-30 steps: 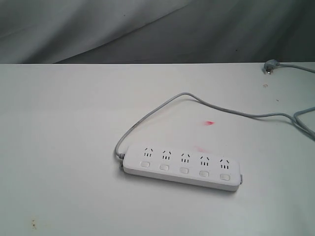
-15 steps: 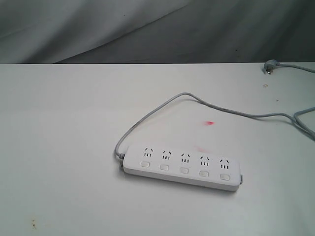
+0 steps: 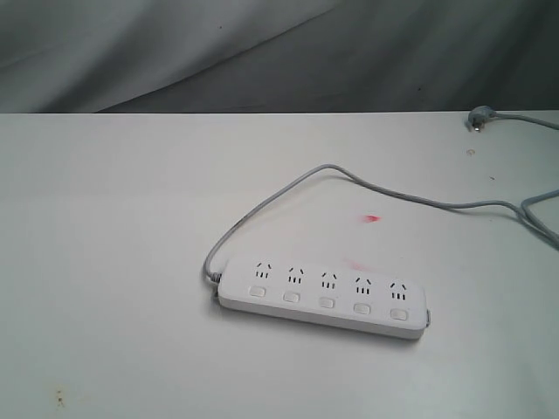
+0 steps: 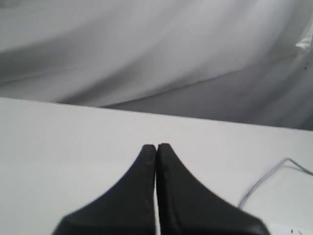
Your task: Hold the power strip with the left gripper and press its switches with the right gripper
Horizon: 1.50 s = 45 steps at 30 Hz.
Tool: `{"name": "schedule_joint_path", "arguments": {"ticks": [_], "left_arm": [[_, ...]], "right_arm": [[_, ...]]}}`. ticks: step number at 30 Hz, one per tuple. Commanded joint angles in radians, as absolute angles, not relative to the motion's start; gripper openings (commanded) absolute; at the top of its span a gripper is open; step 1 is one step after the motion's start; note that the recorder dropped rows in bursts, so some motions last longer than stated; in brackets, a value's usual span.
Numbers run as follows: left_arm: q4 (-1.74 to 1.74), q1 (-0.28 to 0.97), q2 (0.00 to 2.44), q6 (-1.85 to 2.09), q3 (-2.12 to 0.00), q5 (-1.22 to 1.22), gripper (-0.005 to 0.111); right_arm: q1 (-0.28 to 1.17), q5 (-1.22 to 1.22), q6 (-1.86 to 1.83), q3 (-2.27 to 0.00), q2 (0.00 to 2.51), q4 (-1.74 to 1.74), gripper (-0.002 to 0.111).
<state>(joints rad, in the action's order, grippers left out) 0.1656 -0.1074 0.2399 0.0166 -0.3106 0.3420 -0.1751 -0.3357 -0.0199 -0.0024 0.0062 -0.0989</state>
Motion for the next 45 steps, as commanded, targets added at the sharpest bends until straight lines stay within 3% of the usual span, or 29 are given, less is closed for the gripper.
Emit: {"name": "schedule_joint_path", "arguments": {"ticks": [1, 12, 45], "left_arm": [[0.145, -0.061, 0.153, 0.000, -0.184, 0.328, 0.002], [0.127, 0.022, 0.000, 0.000, -0.002, 0.306, 0.002], [0.118, 0.028, 0.000, 0.000, 0.000, 0.306, 0.002]], "right_arm": [[-0.170, -0.333, -0.018, 0.000, 0.000, -0.096, 0.002], [-0.170, -0.333, -0.018, 0.000, 0.000, -0.096, 0.002], [-0.170, -0.333, -0.018, 0.000, 0.000, -0.096, 0.002]]}}
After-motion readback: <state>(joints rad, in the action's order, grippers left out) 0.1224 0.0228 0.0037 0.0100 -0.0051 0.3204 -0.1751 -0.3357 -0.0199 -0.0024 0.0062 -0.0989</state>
